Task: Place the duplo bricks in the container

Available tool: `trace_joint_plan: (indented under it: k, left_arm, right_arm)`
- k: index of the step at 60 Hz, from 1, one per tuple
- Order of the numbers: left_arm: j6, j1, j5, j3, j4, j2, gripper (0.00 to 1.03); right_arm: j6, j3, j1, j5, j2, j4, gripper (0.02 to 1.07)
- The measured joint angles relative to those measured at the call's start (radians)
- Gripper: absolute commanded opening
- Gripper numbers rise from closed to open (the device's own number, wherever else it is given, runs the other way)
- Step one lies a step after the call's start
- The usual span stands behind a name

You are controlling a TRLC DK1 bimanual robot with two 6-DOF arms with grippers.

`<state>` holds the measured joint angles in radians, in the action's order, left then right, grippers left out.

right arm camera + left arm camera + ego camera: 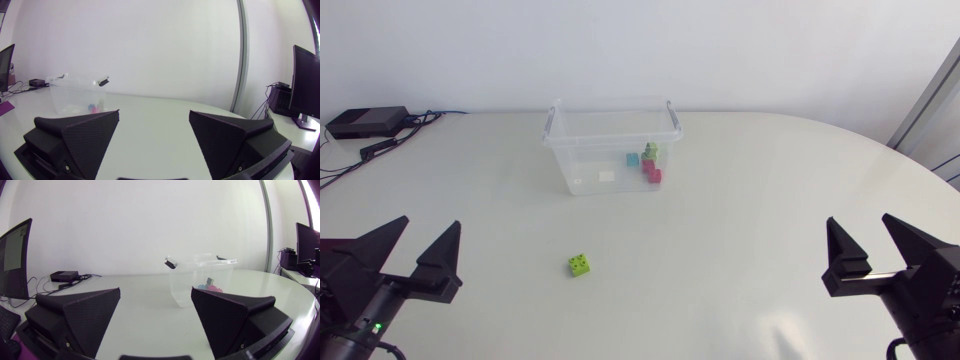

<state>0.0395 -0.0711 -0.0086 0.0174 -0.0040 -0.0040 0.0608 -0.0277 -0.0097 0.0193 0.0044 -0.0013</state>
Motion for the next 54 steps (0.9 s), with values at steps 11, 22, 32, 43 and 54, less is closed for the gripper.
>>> trace_joint_plan:
  k: [11, 22, 32, 43, 54]
  left_arm:
    - [0.014, 0.011, 0.000, 0.000, -0.006, 0.000, 0.99]
    - [0.018, 0.013, 0.000, 0.003, -0.014, 0.004, 0.99]
    - [0.023, 0.014, 0.000, 0.069, -0.089, 0.115, 0.99]
    - [0.043, -0.019, 0.003, 0.265, -0.194, 0.364, 0.99]
    - [0.044, -0.036, 0.011, 0.483, -0.359, 0.692, 0.99]
  right_arm:
    - [0.000, 0.000, 0.000, 0.000, 0.000, 0.000, 1.03]
    - [0.000, 0.000, 0.000, 0.000, 0.000, 0.000, 1.03]
    - [0.000, 0.000, 0.000, 0.000, 0.000, 0.000, 1.03]
    - [0.000, 0.000, 0.000, 0.000, 0.000, 0.000, 1.03]
    - [0.000, 0.000, 0.000, 0.000, 0.000, 0.000, 1.03]
